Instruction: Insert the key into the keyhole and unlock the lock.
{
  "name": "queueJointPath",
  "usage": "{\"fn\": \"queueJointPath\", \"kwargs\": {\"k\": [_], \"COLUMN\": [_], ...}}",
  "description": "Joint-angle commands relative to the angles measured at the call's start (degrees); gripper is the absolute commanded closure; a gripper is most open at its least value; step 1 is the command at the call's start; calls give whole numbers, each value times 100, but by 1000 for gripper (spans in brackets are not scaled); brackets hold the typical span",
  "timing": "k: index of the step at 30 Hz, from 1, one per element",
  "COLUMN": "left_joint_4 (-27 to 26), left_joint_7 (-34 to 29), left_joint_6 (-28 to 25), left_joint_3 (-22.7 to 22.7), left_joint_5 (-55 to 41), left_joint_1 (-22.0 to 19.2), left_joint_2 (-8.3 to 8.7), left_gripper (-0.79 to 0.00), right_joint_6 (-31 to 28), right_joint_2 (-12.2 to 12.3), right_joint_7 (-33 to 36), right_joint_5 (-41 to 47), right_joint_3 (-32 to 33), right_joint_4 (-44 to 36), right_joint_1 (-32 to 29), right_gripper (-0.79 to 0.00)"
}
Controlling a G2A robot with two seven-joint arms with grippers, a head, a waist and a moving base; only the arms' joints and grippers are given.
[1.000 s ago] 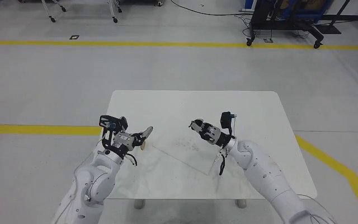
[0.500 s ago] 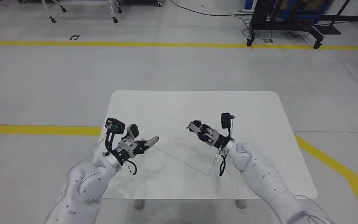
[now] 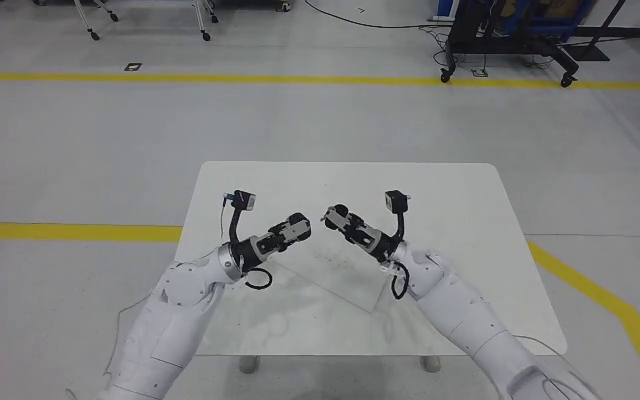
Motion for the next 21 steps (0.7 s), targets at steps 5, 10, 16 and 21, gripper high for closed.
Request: {"fn": "queueJointPath", "kwargs": {"k": [5, 10, 16, 21], "left_joint_4": [178, 283, 315, 302], "left_joint_7": [417, 549, 703, 775], "left_joint_6": [-209, -213, -198, -191], "left_joint_3": [303, 316, 307, 315], "left_joint_5": [385, 435, 595, 873], "left_joint_1": [-161, -222, -221, -230], "left_joint_2": [-71, -78, -72, -63], "left_gripper": [-379, -305, -283, -256], "right_joint_6": [0, 0, 0, 0], "right_joint_2": [61, 66, 31, -7], "right_joint_7": [880, 1357, 1718, 1952], "right_joint_5": [795, 1071, 1326, 1453], "right_joint_3": [76, 139, 185, 217], "right_joint_4": [-50, 32, 108, 174], "right_joint_1": [14, 28, 43, 59], "right_gripper": [0, 0, 0, 0]}}
